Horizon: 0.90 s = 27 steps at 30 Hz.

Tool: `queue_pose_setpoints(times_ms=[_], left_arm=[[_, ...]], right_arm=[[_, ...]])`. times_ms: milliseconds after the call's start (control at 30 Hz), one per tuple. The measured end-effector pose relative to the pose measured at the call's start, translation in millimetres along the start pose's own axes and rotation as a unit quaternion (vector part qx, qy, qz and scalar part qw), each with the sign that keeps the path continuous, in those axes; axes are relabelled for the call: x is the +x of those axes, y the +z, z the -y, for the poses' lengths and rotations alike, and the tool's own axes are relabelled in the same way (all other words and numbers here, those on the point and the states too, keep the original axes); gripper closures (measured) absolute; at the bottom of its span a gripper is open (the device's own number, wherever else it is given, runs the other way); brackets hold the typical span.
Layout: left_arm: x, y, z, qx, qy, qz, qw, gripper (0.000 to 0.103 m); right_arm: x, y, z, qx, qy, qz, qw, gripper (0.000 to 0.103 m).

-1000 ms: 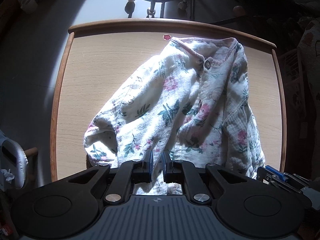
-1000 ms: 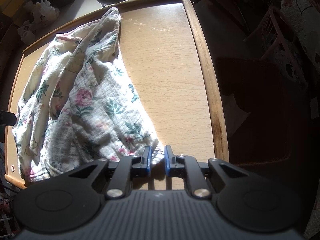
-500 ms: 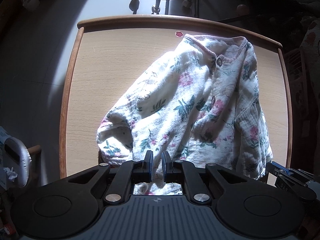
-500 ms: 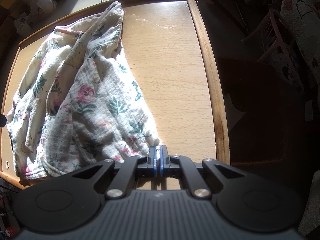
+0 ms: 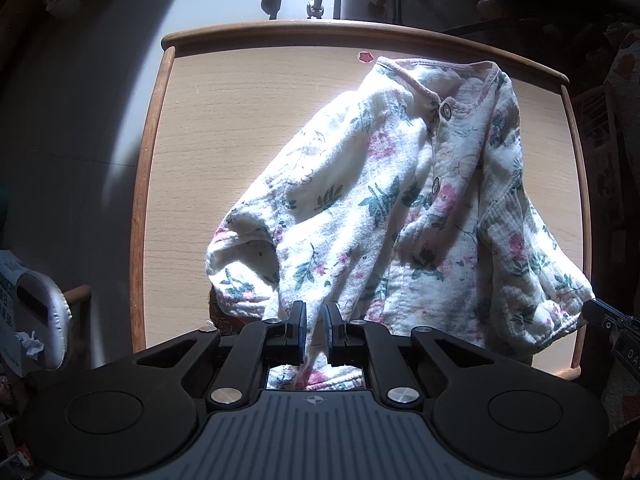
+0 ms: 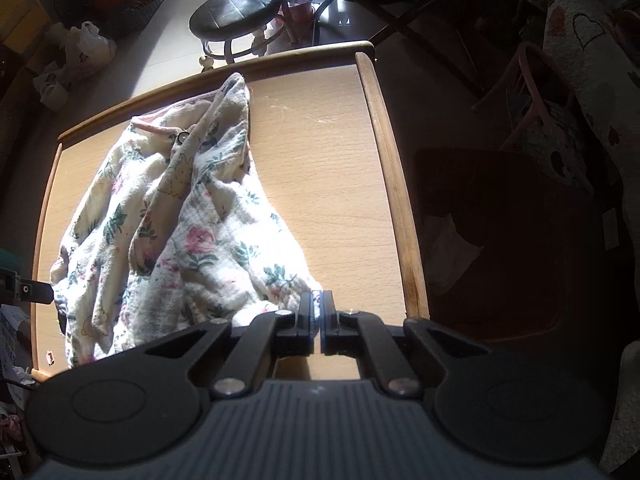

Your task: Fold clothes

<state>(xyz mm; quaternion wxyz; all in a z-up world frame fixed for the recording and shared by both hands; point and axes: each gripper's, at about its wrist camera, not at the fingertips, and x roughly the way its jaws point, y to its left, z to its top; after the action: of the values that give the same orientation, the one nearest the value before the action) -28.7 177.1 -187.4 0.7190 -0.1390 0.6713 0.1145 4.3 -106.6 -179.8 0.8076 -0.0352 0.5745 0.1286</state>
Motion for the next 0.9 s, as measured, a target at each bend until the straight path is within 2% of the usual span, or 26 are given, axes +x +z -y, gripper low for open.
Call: queue_pose_setpoints(times_ms=[200,400,633,900], left_arm=[[-4,-4,1,-0.007,-0.007,0.0,0.9999,0.09],[-5,-5,-6,-0.025,-0.006,0.0,0.9997,0.09],[-6,-7,-18,-0.045,-0.006,0.001,0.999,0.09],[2,-11,-37,-0.075,0.001,-0.004,0.9972,0.09]], right_arm=[[-29,11,19,0.004,-0.008,0.025,1.0,0.1],[-39,30,38,0.0,-0.034,0.044,0.998,0.1],[-11,71,62,-0.03,-0.086,0.046,0.995,0.1],[56,108,83,-0.06,-0.13,-0.003,0.99,0.1]])
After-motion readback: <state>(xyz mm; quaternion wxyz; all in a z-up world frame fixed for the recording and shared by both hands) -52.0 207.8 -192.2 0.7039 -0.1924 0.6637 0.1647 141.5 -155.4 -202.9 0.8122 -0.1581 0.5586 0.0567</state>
